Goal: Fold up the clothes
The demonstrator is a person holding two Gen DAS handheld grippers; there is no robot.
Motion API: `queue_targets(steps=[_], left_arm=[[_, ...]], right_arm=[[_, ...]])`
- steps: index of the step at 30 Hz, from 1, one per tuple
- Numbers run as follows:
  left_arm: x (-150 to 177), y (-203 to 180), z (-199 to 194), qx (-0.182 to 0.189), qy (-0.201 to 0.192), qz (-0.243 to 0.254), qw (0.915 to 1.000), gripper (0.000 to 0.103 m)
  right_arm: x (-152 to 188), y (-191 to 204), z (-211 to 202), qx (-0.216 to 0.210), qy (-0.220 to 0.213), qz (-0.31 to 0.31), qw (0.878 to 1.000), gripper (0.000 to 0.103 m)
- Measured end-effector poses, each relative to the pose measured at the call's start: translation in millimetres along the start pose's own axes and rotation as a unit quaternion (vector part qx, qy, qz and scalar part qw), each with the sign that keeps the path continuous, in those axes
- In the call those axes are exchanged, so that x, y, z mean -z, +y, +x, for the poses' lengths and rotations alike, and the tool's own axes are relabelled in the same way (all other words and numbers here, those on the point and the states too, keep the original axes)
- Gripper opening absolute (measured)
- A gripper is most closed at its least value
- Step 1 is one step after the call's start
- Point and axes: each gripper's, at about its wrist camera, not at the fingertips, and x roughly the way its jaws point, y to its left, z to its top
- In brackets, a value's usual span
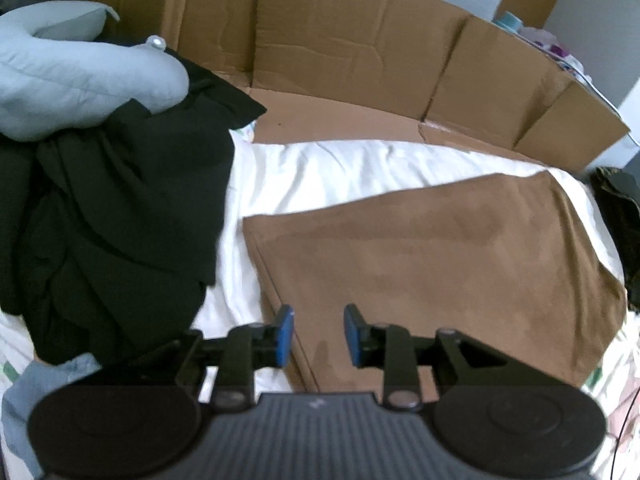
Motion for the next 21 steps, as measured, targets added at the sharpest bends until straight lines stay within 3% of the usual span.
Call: queue_targets(steps=[5,12,21], left_arm=[[14.4,-6.7,-7.7,0.008,0.008,0.012,0.9999,0.032],[43.9,-12.0,-7.1,0.016,0.045,0.022,0.9986,0.033],[57.8,-22.9,-5.2,0.009,0.067,0.044,0.9967,0.033]], right_arm=[[33.3,-19.2,-17.5,-0.004,0.001,0.027,1.0,0.038],[68.9,-42.5,-29.1,0.022,0.03,0.036,0.999,0.04],[101.5,-55.1,-32.6,0.017,0.054,0.013,0.998,0.04]])
